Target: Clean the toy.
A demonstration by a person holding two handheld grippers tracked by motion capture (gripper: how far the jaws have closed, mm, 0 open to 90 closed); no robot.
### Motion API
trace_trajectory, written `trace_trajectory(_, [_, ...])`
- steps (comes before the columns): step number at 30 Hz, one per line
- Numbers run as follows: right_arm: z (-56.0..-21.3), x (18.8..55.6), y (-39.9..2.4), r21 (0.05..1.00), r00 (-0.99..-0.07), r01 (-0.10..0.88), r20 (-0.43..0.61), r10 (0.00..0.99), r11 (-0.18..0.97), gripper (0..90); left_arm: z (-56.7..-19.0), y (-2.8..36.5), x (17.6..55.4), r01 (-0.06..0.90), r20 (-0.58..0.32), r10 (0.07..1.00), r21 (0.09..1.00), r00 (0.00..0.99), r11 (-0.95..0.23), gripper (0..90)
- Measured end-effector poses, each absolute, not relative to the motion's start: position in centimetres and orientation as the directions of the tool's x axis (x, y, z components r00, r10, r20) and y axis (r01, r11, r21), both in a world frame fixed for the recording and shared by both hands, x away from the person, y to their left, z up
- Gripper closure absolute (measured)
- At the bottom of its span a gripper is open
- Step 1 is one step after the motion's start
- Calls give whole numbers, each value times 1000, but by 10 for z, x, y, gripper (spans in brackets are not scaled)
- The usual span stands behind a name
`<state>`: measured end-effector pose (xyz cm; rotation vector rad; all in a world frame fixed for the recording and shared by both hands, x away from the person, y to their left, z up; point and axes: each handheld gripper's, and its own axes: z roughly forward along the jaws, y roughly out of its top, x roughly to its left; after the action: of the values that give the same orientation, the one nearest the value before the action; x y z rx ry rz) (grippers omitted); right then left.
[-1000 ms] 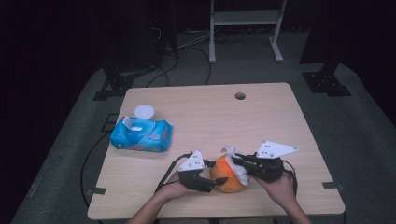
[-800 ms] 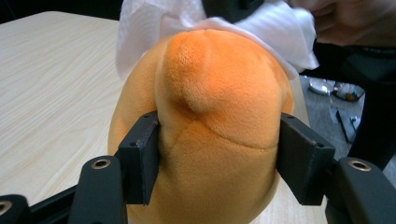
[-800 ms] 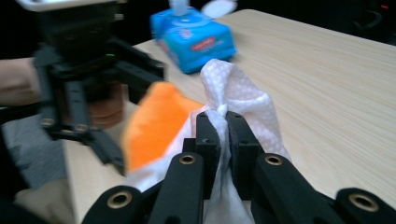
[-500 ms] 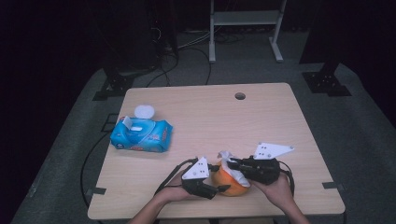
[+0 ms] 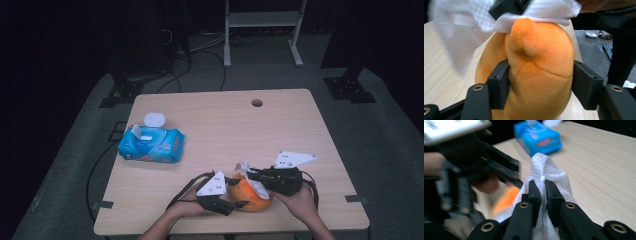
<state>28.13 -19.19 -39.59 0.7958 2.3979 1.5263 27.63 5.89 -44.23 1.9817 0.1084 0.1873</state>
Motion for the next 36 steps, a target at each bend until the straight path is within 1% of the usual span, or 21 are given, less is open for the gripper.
trace_trajectory(5, [-403, 287, -216, 864, -784, 391, 133, 607, 317, 842, -442, 68, 284, 45, 38, 203, 919, 978, -391, 375])
trace_trajectory(6, [-403, 287, -216, 864, -784, 391, 133, 607, 317, 842, -442, 68, 284, 45, 38, 203, 919, 978, -391, 375])
trace_trajectory(7, [-403, 287, -222, 869, -776, 405, 161, 610, 285, 843, -443, 70, 287, 72, 15, 224, 923, 974, -377, 376])
trace_trajectory(8, [-403, 285, -223, 875, -781, 401, 172, 600, 270, 842, -443, 70, 288, 79, 11, 233, 925, 972, -371, 375])
trace_trajectory(10, [-400, 280, -219, 888, -801, 365, 147, 581, 278, 842, -444, 71, 289, 92, 2, 247, 926, 969, -366, 369])
trace_trajectory(12, [-398, 279, -217, 887, -802, 356, 130, 583, 292, 842, -444, 72, 290, 97, -4, 250, 926, 968, -364, 370])
trace_trajectory(14, [-399, 280, -219, 885, -797, 365, 138, 588, 288, 842, -444, 73, 291, 106, -11, 255, 927, 967, -360, 371])
trace_trajectory(15, [-402, 284, -225, 879, -780, 388, 152, 607, 278, 842, -444, 73, 291, 112, -17, 257, 927, 966, -359, 374])
trace_trajectory(17, [-404, 286, -231, 875, -762, 404, 161, 627, 267, 843, -444, 76, 295, 141, -44, 274, 928, 961, -345, 376])
trace_trajectory(22, [-398, 280, -234, 891, -769, 384, 162, 618, 244, 843, -445, 83, 301, 182, -81, 306, 930, 949, -320, 376])
trace_trajectory(23, [-399, 281, -234, 889, -770, 383, 156, 619, 253, 842, -446, 86, 304, 210, -105, 327, 929, 939, -305, 376])
trace_trajectory(25, [-406, 284, -235, 871, -759, 409, 158, 631, 273, 842, -445, 89, 307, 240, -132, 347, 926, 928, -290, 378])
trace_trajectory(27, [-412, 286, -237, 860, -752, 434, 181, 634, 268, 842, -446, 90, 308, 244, -136, 350, 927, 927, -286, 376])
trace_trajectory(28, [-412, 285, -235, 863, -755, 431, 187, 629, 261, 842, -445, 89, 307, 240, -132, 348, 926, 928, -290, 376])
trace_trajectory(33, [-394, 275, -223, 913, -806, 347, 174, 566, 214, 842, -445, 84, 307, 241, -133, 355, 929, 926, -282, 375])
trace_trajectory(36, [-398, 275, -216, 903, -809, 342, 142, 570, 260, 841, -445, 84, 307, 252, -146, 357, 929, 923, -272, 376])
